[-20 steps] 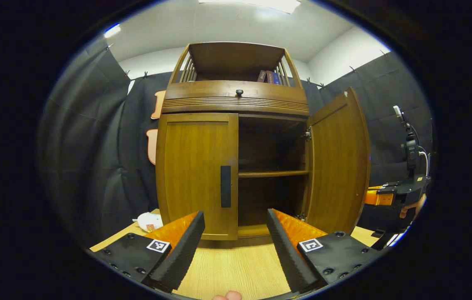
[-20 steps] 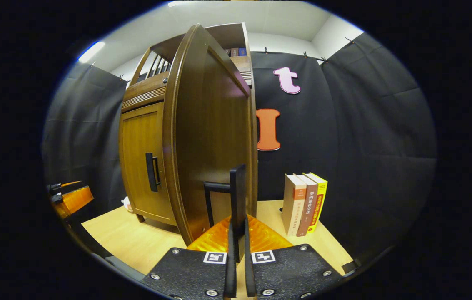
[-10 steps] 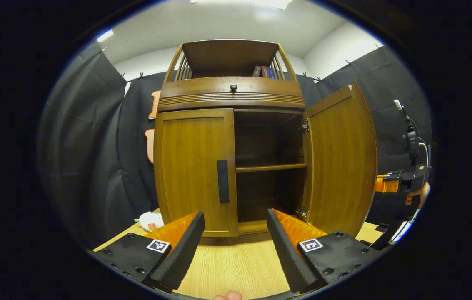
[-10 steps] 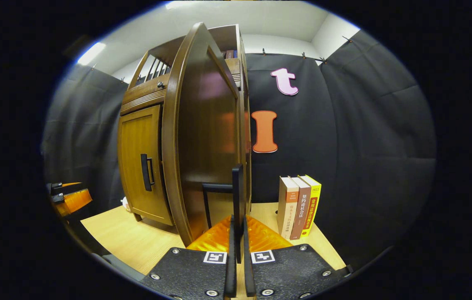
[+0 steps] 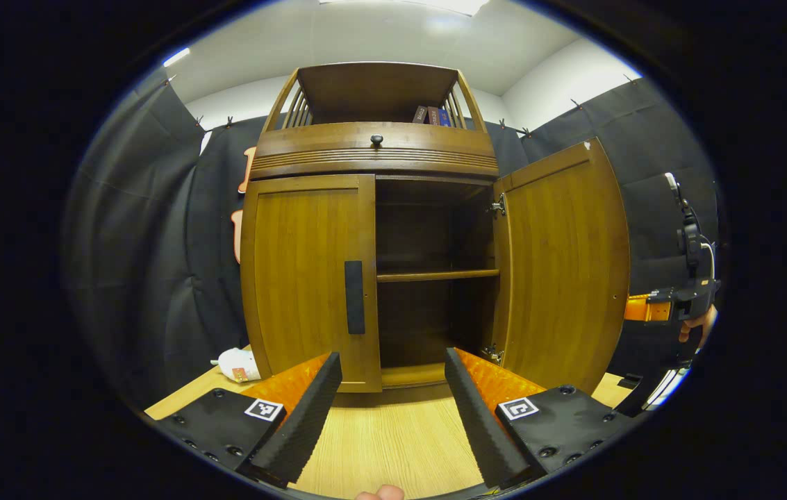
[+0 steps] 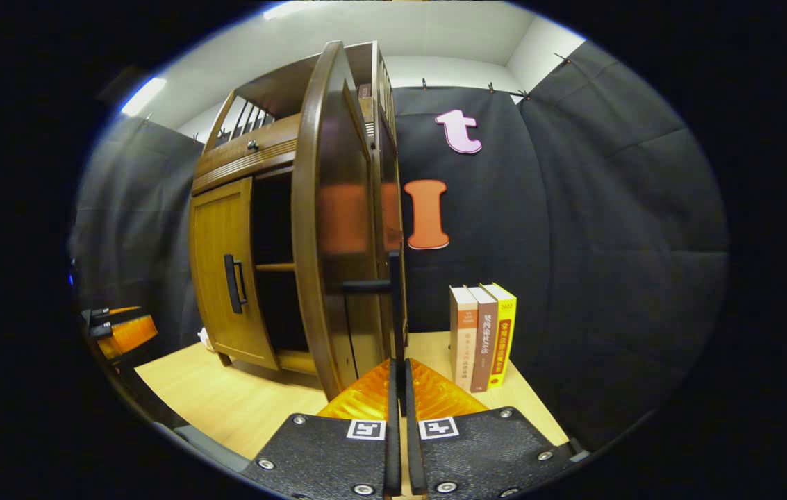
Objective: Open the right door of the double-door shoe cabinet with the right hand, and open the left door with the left hand.
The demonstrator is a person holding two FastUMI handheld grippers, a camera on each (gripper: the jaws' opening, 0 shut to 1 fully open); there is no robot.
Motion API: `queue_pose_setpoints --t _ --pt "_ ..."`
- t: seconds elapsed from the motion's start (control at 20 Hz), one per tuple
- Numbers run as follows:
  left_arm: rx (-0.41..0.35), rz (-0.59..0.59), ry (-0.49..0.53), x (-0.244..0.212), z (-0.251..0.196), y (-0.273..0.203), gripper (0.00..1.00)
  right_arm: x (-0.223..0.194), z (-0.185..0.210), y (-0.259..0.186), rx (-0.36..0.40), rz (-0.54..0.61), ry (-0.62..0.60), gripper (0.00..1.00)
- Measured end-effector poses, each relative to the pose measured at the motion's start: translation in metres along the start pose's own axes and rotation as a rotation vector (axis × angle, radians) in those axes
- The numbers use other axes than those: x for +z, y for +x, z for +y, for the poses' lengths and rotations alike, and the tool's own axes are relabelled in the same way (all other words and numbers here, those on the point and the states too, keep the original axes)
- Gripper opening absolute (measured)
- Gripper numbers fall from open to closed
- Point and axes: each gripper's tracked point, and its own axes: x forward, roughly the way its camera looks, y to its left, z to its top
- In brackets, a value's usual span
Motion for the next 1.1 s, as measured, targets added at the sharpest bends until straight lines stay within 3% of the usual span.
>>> queue_pose_setpoints --t 0.05,0.35,0.55,0.65,0.75,0.85,1.1 --pt "-0.009 0.003 -0.006 0.000 -0.001 0.000 0.94 -0.003 0.001 -0.007 0.010 0.002 0.026 0.04" --pt "-0.049 0.027 -0.012 -0.001 -0.003 0.004 0.96 -0.020 -0.013 -0.040 -0.079 0.007 0.063 0.03" --pt "-0.055 0.019 -0.045 0.007 -0.002 0.015 0.96 -0.018 -0.012 -0.062 -0.159 -0.022 -0.012 0.03" --pt "-0.023 -0.002 -0.024 0.012 0.012 0.025 0.94 -0.013 -0.008 -0.070 -0.191 -0.033 -0.033 0.03" --pt "-0.006 -0.026 -0.008 0.019 0.022 0.037 0.94 -0.011 0.005 -0.075 -0.183 -0.037 -0.025 0.19" --pt "-0.008 -0.028 -0.018 0.022 0.026 0.045 0.94 -0.008 0.008 -0.076 -0.186 -0.044 -0.021 0.17" --pt "0.008 -0.039 -0.010 0.029 0.040 0.064 0.94 -0.001 0.018 -0.073 -0.177 -0.059 -0.026 0.78"
